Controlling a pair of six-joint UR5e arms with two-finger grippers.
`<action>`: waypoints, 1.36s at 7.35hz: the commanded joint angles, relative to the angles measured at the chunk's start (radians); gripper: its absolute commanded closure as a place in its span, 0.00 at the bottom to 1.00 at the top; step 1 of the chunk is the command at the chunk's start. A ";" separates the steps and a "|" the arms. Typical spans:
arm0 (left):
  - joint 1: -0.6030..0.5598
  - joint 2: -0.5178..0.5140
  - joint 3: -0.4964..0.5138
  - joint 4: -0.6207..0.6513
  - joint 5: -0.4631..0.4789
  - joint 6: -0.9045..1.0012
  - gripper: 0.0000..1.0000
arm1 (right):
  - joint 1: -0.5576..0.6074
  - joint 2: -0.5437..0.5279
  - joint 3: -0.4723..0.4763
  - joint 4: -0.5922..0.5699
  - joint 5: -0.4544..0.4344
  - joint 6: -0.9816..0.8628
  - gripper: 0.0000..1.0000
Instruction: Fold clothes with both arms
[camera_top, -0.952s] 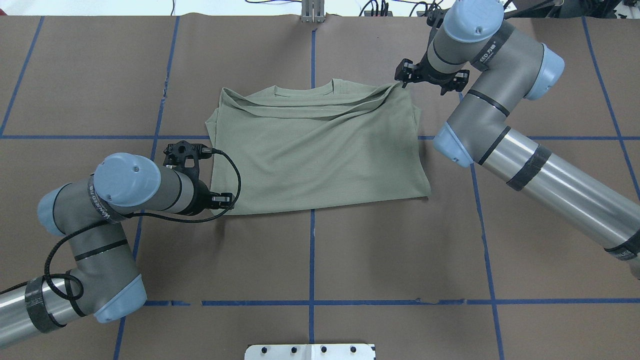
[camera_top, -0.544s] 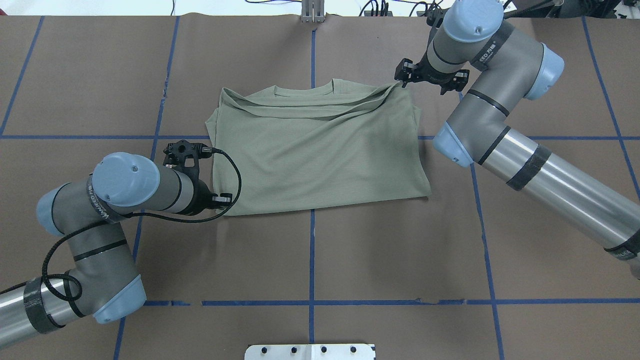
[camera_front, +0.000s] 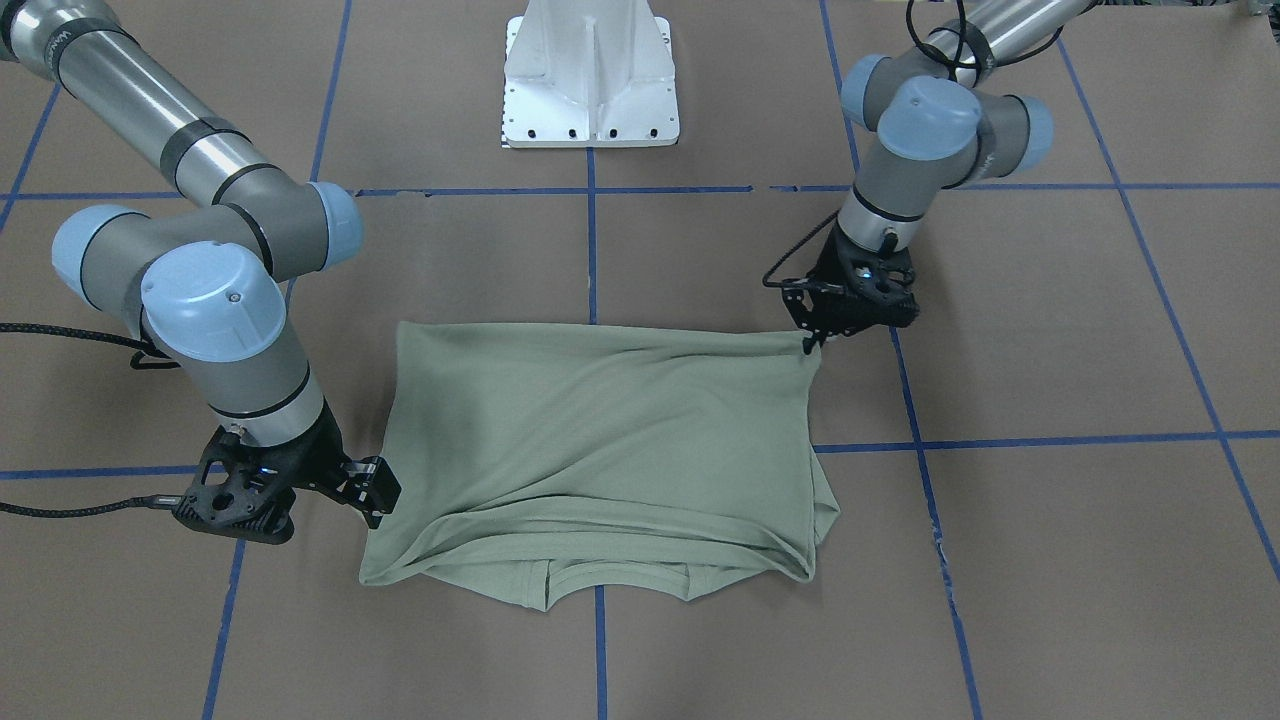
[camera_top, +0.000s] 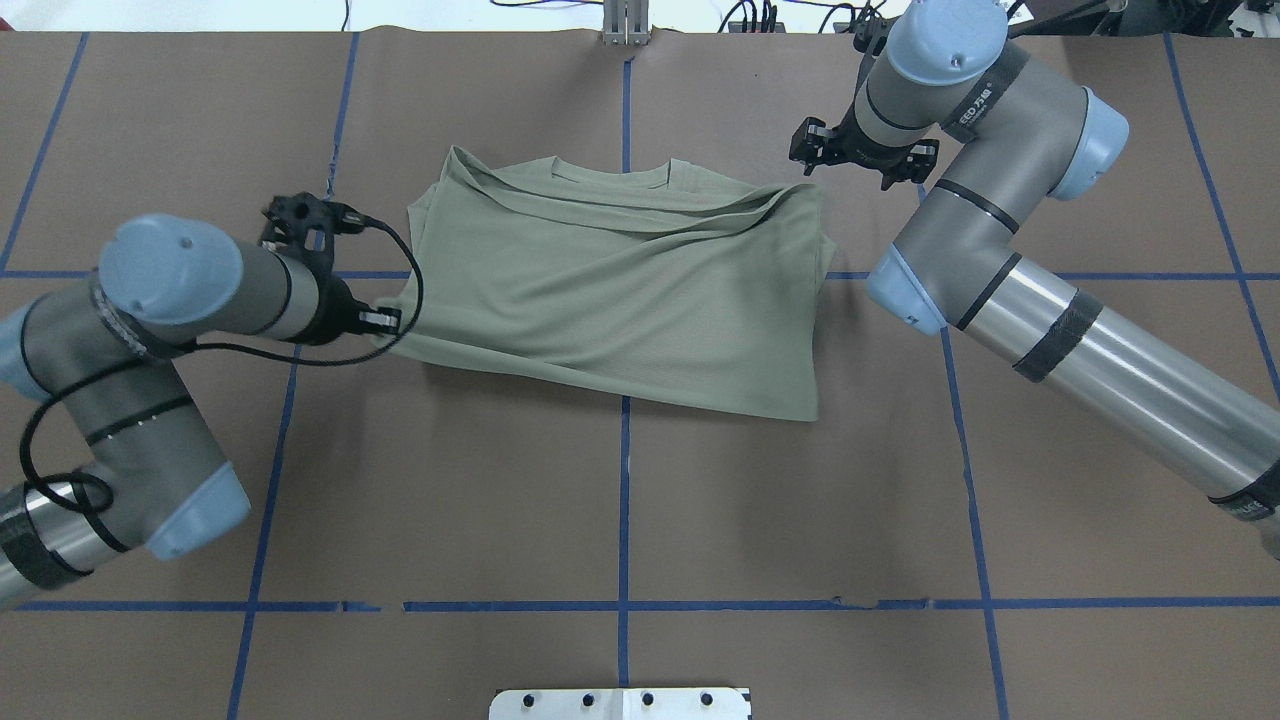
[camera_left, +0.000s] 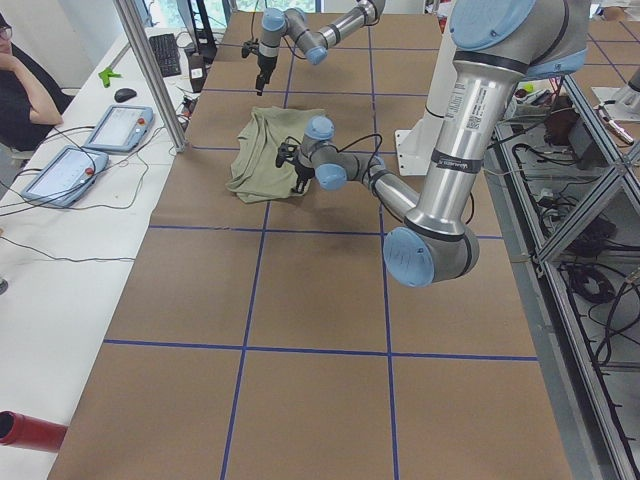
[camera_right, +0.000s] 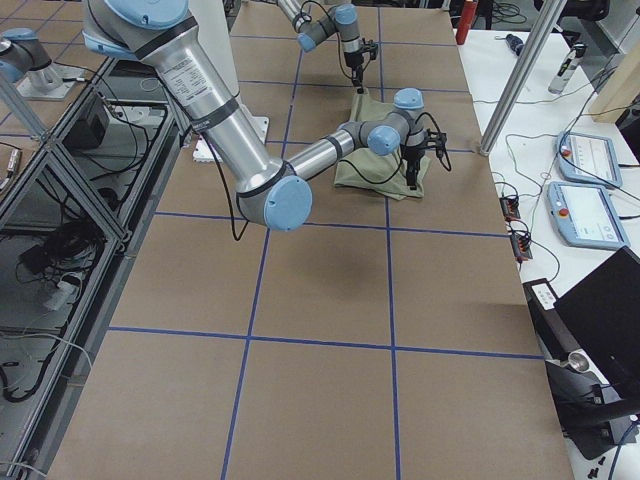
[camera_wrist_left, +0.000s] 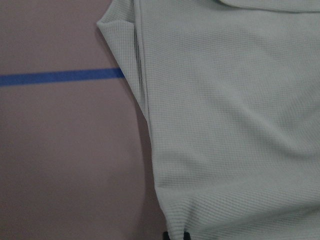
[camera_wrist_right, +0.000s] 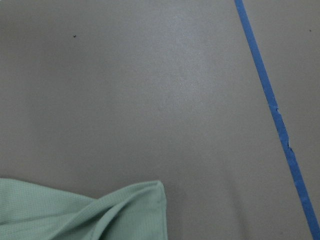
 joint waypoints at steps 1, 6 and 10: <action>-0.166 -0.015 0.124 -0.006 -0.003 0.210 1.00 | -0.004 0.001 0.000 0.002 0.000 -0.001 0.00; -0.317 -0.351 0.735 -0.236 0.005 0.378 1.00 | -0.015 0.031 0.005 0.000 0.000 0.016 0.00; -0.380 -0.302 0.616 -0.244 -0.219 0.412 0.00 | -0.048 0.244 -0.179 0.002 -0.003 0.032 0.00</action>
